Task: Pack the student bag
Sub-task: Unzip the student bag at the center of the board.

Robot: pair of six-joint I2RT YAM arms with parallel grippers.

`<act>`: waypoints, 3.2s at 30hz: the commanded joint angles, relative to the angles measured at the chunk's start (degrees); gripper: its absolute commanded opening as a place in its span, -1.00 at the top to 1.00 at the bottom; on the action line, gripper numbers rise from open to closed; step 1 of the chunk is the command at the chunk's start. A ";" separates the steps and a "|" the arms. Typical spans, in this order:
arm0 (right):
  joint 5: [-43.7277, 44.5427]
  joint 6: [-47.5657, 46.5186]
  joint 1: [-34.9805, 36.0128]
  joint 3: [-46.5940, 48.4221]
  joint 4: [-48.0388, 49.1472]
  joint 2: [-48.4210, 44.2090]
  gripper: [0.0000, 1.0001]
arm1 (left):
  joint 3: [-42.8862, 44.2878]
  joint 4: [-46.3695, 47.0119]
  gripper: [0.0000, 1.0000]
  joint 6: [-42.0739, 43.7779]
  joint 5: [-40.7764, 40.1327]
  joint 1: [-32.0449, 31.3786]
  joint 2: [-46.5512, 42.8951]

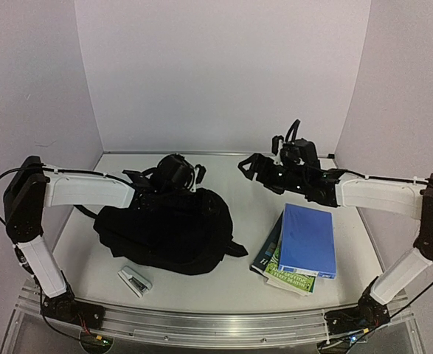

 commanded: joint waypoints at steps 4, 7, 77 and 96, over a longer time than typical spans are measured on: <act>1.18 9.59 6.54 -6.70 -1.80 -6.24 -0.77 | -2.68 -0.10 -0.45 -0.26 -1.33 3.38 -9.36; 2.55 12.80 10.50 -6.84 -2.24 -5.73 -0.64 | -6.08 -4.12 -0.62 -0.18 -4.53 4.28 -14.40; 2.39 17.88 18.26 -9.45 0.45 3.35 1.00 | 7.20 -9.89 0.99 2.82 -1.99 0.33 4.17; 5.09 8.44 9.21 -6.41 -6.17 2.52 1.00 | 12.21 -46.57 1.00 25.21 13.86 32.88 -13.74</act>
